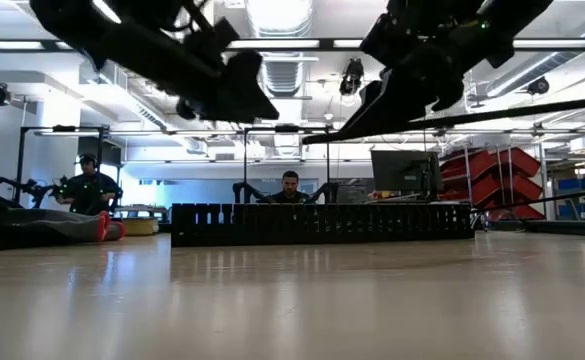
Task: Ziptie cables
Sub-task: Close the black cable duct
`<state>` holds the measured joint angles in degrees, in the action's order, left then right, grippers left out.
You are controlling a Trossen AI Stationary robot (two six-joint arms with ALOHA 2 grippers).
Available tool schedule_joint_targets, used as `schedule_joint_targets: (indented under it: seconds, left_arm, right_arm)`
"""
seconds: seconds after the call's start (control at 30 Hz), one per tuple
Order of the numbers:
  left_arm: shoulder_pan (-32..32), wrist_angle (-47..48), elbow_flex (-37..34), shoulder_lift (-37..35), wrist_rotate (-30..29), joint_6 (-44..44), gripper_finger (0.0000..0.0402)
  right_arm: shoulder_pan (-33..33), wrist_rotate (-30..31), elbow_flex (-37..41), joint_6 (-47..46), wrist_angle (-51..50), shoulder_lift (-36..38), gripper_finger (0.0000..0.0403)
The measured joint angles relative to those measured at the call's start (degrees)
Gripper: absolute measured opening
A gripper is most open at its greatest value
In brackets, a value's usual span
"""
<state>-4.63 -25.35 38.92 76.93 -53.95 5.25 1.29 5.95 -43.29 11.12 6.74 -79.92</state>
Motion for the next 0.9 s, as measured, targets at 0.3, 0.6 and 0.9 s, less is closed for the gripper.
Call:
schedule_joint_targets:
  seconds: [0.3, 0.6, 0.9]
  left_arm:
    - [2.0, -1.1, 1.0, 9.9, 10.8, 1.3, 0.0311]
    - [6.1, -1.3, 3.8, 14.1, 26.3, 1.2, 0.0311]
    - [11.3, -3.5, 8.6, 20.5, 48.5, 1.8, 0.0311]
  right_arm:
    - [-6.6, -10.7, 0.0, 3.4, -3.4, -1.0, 0.0220]
    - [-13.5, -14.6, 0.3, 9.9, -3.8, 1.5, 0.0220]
    - [-19.1, -15.0, 0.2, 12.0, -11.8, 7.8, 0.0220]
